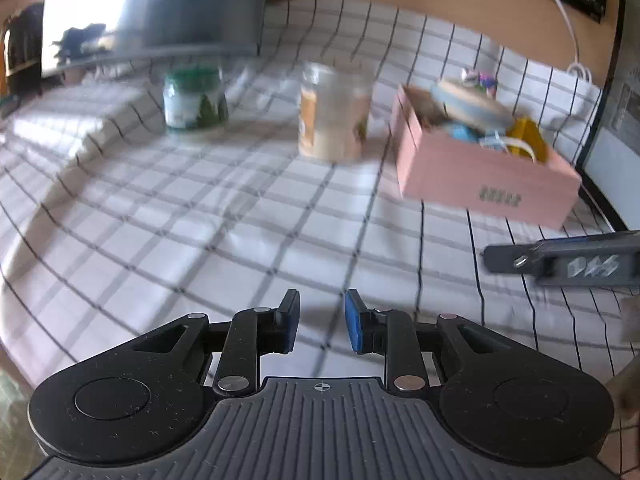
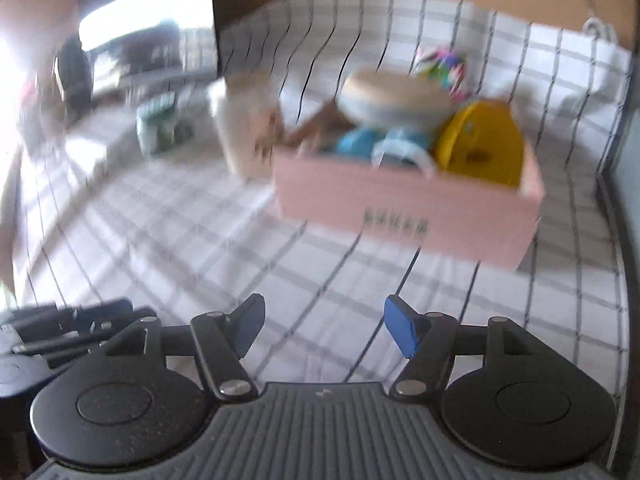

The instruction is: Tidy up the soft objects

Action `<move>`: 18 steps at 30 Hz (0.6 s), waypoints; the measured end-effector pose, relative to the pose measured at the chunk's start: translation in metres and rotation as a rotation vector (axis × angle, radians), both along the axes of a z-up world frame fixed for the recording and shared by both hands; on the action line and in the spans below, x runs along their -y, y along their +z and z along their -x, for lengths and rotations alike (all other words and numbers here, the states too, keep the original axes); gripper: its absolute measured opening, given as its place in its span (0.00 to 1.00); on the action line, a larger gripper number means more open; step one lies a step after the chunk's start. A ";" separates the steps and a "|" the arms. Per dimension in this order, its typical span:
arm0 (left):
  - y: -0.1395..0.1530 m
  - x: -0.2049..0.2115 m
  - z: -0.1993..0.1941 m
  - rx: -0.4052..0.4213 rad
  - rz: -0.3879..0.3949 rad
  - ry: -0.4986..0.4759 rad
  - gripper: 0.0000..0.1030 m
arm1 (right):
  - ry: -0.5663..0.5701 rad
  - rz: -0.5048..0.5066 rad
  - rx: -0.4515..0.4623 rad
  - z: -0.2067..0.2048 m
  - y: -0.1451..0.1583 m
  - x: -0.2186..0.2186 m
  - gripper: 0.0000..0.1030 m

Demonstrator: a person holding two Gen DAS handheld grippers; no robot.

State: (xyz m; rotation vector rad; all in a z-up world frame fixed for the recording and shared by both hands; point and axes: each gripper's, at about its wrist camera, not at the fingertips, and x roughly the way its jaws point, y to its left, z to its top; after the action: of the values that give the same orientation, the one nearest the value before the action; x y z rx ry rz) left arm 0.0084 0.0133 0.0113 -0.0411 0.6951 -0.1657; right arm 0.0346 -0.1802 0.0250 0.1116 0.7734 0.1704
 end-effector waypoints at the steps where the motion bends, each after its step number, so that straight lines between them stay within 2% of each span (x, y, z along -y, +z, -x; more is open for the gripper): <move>1: -0.001 0.002 0.003 0.013 -0.005 0.001 0.29 | 0.013 0.007 -0.007 0.001 -0.005 -0.003 0.65; 5: -0.004 0.013 0.006 0.042 -0.070 -0.002 0.32 | 0.042 0.076 0.037 0.006 -0.015 -0.012 0.68; 12: -0.005 0.024 0.004 0.058 -0.070 0.021 0.32 | -0.007 0.093 0.048 0.003 -0.024 -0.001 0.97; 18: -0.008 0.028 0.008 0.082 -0.062 0.055 0.32 | -0.018 0.096 0.053 0.005 -0.027 0.000 0.98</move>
State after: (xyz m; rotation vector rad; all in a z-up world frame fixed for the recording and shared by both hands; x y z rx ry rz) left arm 0.0000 -0.0150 0.0034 0.0060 0.6164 -0.0928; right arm 0.0300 -0.1804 -0.0021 0.0233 0.7261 0.1183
